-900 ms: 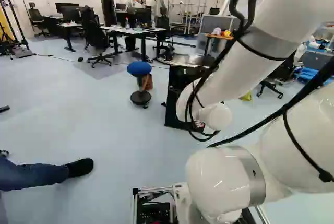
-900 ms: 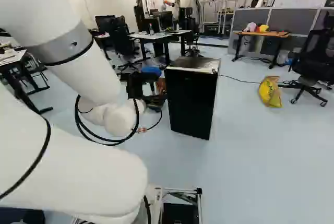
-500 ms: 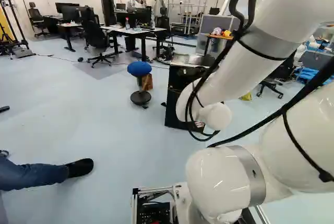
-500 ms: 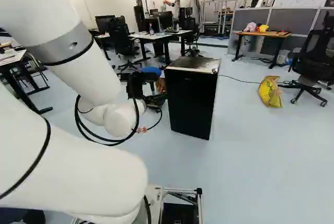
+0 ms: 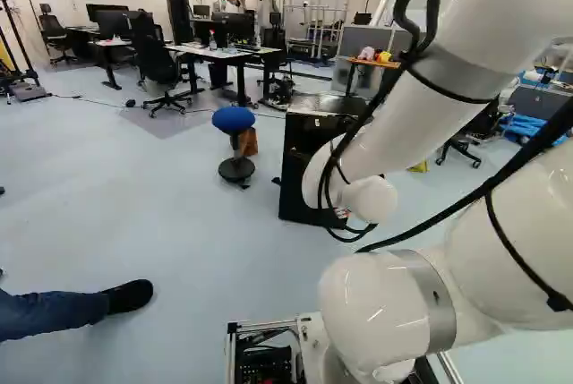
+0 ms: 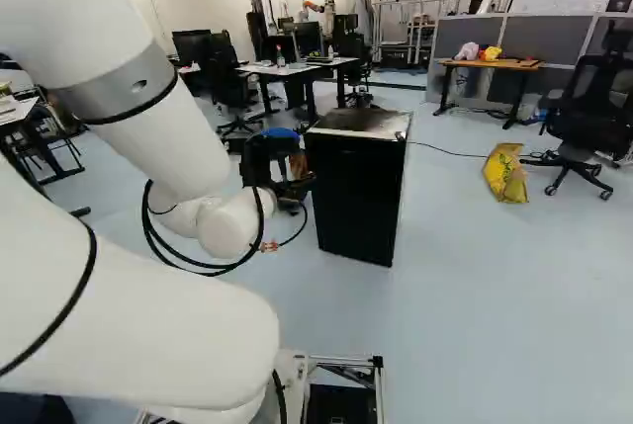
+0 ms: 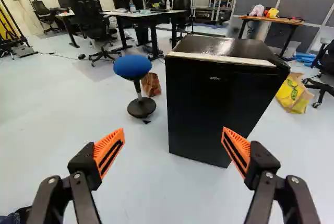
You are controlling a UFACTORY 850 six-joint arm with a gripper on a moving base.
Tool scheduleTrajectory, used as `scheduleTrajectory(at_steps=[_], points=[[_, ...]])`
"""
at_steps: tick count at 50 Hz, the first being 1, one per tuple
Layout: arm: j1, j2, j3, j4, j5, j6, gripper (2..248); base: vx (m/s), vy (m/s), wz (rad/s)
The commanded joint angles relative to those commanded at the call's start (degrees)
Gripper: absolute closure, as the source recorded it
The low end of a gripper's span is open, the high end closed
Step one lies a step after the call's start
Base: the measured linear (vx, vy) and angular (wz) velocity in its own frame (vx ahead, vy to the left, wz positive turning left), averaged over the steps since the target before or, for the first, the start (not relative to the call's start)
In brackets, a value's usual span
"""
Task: Grab a drink from the fridge
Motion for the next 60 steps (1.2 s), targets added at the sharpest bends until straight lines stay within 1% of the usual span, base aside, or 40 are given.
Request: scheduleTrajectory(at_steps=[27,41,60], points=[[0.0,0.0,0.0,0.0,0.0,0.0,3,0.063,0.004,-0.001],[0.0,0.0,0.0,0.0,0.0,0.0,3,0.058,0.063,0.004],[0.0,0.0,0.0,0.0,0.0,0.0,3,0.002,0.061,-0.023]])
